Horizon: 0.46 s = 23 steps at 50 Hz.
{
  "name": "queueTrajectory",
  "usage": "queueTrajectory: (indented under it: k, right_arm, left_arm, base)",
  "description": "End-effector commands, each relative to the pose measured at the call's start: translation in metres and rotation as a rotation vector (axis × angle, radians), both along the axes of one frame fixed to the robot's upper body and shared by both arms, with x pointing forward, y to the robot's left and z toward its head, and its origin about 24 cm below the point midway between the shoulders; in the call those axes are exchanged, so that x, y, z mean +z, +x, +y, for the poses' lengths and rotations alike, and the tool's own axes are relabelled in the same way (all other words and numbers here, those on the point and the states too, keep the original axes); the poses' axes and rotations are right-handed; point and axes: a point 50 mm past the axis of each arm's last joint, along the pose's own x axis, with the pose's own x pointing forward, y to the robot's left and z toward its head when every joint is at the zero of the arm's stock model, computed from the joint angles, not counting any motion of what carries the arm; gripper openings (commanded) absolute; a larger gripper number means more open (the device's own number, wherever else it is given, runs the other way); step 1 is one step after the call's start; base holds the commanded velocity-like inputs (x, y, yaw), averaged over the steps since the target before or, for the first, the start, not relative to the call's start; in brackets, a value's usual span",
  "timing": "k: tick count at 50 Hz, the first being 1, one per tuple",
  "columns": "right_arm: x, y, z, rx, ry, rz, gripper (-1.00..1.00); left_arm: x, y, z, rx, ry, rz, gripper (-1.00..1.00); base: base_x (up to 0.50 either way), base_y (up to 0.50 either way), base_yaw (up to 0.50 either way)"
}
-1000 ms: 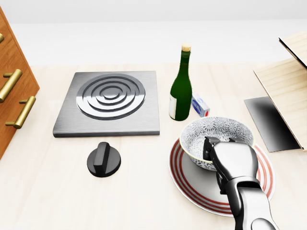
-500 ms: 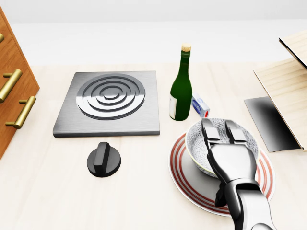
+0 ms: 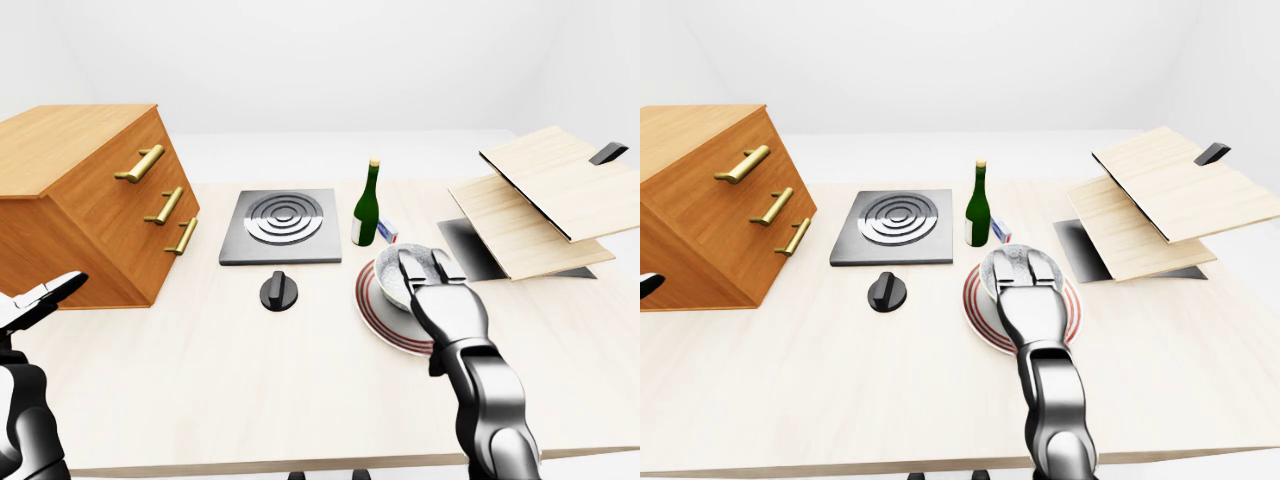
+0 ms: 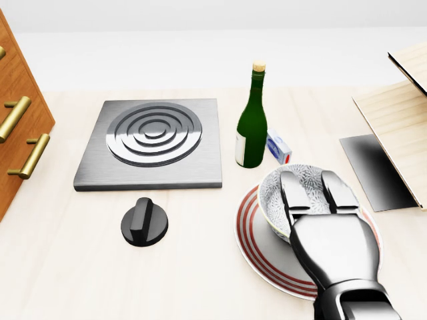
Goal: Pick up the akita bowl and put it on the plate.
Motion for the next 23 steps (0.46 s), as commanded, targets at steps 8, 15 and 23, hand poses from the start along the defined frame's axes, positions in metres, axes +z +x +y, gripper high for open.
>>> queueTrajectory:
  k: [8,15,23]
  right_arm:
    - [0.074,-0.047,0.017,-0.057,-0.029,-0.302,1.0]
    - [0.108,-0.053,0.032,-0.042,0.011,-0.493,1.0]
    - [0.184,-0.046,0.057,0.073,0.035,-0.883,1.0]
  left_arm:
    - [0.0,0.0,0.0,-0.001,-0.001,0.001,1.0]
    - [-0.003,0.001,0.0,-0.007,-0.005,0.009,1.0]
    - [-0.002,0.0,-0.001,-0.01,-0.003,0.007,1.0]
  base:
    - [0.0,0.0,0.0]
    - [0.0,0.0,0.0]
    - [0.0,0.0,0.0]
